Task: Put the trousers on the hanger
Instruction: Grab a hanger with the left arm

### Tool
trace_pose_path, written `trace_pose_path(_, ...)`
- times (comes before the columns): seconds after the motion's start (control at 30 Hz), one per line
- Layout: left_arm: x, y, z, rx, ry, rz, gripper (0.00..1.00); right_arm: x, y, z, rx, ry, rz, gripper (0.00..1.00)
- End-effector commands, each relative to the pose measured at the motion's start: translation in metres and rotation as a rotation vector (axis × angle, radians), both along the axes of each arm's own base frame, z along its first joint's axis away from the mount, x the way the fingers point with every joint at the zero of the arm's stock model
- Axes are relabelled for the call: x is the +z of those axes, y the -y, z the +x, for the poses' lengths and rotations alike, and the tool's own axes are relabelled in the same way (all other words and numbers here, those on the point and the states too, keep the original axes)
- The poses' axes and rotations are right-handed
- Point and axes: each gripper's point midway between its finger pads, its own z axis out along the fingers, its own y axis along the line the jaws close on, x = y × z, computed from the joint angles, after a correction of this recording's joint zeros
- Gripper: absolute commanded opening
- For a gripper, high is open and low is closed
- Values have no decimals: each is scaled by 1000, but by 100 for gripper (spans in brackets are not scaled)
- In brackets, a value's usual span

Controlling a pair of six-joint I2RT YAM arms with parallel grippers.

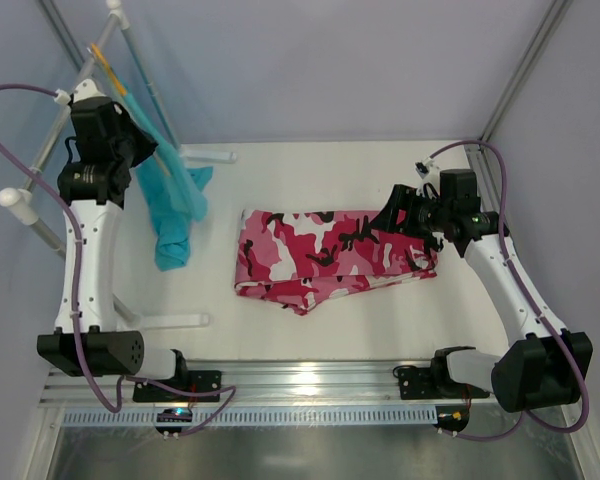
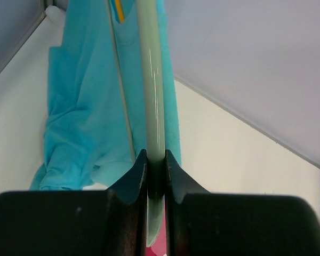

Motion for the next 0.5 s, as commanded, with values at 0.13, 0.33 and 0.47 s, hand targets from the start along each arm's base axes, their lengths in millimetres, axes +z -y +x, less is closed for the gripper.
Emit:
trace_pose_path(0.13,68,8,-23,-56,165,7,0,15,-3,-4,11,54,17,80)
trace_pose_path(0.33,82,9,-38,-60,190,18,0,18,-2,-10,5,60,22,80)
trace_pose_path(0.47,92,8,-46,-61,212,36,0,23,-2,-13,5,72,26,80)
